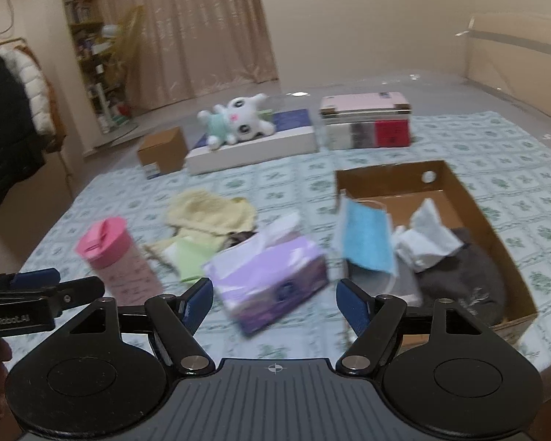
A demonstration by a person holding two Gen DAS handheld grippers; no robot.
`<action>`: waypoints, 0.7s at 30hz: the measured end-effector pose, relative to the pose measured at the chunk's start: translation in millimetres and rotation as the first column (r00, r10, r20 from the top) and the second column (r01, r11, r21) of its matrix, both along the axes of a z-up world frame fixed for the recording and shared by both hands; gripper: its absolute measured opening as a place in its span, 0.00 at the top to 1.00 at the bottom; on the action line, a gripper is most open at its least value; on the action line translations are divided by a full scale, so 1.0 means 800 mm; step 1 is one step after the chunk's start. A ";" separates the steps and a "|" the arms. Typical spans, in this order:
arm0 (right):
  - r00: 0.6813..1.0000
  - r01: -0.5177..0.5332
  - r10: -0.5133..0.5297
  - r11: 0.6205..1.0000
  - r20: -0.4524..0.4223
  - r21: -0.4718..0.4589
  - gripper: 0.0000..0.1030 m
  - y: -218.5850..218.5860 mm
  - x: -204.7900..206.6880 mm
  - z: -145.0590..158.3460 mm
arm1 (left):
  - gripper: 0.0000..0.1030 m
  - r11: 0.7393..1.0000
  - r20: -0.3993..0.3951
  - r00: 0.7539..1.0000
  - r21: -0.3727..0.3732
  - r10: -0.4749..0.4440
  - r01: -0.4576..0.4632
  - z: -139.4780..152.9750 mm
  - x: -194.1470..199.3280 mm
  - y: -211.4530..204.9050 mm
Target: Organize soft objects
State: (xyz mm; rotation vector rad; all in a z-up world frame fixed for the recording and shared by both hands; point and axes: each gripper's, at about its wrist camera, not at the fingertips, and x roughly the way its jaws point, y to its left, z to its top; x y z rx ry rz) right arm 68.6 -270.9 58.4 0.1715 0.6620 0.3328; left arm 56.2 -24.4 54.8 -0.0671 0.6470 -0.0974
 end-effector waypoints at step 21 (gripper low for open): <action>0.995 -0.095 0.094 0.995 -0.021 -0.029 0.28 0.063 -0.015 -0.008 | 0.12 0.997 -0.043 0.997 0.034 0.064 -0.063 -0.014 -0.033 0.051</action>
